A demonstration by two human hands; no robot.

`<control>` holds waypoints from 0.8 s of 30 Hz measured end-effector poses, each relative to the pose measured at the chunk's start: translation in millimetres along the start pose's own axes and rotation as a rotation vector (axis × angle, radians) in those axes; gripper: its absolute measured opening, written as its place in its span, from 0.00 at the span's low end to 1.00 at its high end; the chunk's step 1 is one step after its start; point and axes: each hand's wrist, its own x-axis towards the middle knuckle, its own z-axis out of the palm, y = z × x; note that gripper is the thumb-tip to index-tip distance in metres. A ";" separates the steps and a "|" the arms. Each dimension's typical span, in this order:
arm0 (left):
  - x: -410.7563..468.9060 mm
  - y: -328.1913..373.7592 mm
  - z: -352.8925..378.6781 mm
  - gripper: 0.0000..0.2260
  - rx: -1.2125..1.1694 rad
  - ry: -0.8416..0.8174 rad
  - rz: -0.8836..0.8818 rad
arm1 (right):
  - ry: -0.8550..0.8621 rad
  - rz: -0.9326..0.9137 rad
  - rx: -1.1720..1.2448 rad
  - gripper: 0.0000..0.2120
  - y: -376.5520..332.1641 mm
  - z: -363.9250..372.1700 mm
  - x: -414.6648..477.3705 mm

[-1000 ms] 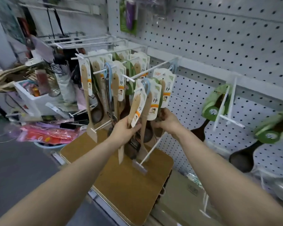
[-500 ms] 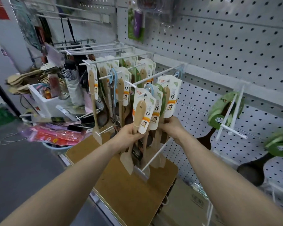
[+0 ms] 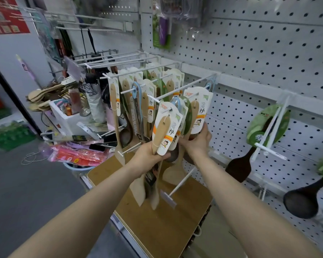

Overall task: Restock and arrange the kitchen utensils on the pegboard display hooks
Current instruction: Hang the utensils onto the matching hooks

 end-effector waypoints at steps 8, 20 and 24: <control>3.4 -4.1 4.3 0.09 0.009 -0.001 -0.005 | -0.047 0.033 -0.030 0.47 11.6 1.6 35.1; 6.7 -8.1 2.1 0.09 -0.003 -0.014 0.001 | -0.152 0.054 0.017 0.29 -2.3 -6.8 19.9; 6.8 -8.3 3.9 0.10 -0.035 -0.020 0.005 | -0.189 0.055 -0.029 0.25 -6.2 -9.8 14.8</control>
